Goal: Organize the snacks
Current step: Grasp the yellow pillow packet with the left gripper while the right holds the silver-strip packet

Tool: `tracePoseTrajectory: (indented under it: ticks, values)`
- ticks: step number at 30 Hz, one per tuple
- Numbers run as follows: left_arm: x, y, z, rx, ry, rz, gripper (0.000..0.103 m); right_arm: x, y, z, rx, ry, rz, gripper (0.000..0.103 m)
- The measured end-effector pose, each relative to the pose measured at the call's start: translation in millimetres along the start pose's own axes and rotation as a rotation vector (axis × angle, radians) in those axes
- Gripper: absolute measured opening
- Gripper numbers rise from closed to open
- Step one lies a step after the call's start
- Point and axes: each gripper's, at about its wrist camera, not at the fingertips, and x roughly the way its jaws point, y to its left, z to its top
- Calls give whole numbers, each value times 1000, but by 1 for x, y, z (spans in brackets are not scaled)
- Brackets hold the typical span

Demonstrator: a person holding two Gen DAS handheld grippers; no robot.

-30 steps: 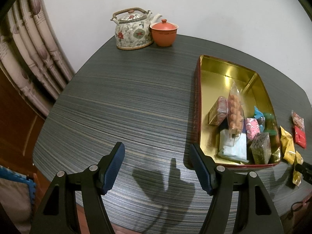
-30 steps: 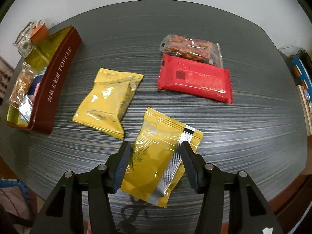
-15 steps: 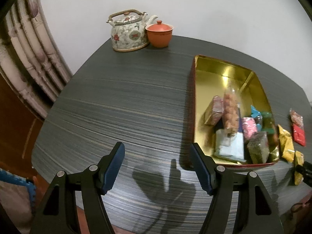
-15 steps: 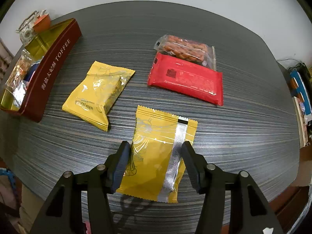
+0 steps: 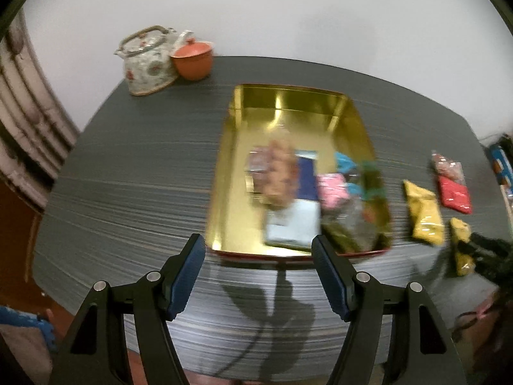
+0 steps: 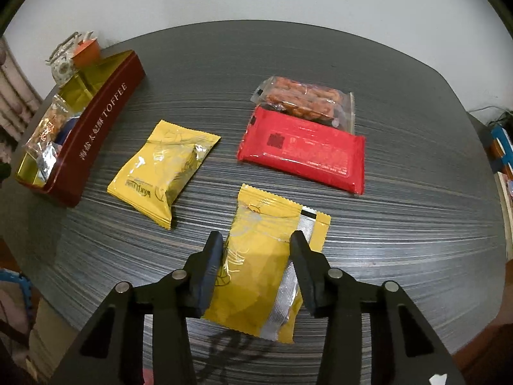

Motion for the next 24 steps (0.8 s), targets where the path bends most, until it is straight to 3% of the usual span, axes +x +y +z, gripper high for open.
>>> tracePoseTrajectory:
  ticks: [6, 11, 18, 24]
  values:
    - [3, -38, 9, 26, 7, -45, 69, 2, -14, -6, 25, 2, -12, 64]
    - [10, -77, 17, 82, 21, -83, 69, 7, -28, -12, 77, 35, 24, 65]
    - [24, -138, 19, 182, 61, -134, 69, 4, -37, -15, 100, 12, 45, 56]
    - [42, -177, 19, 229, 104, -161, 69, -2, -55, -18, 110, -8, 40, 55]
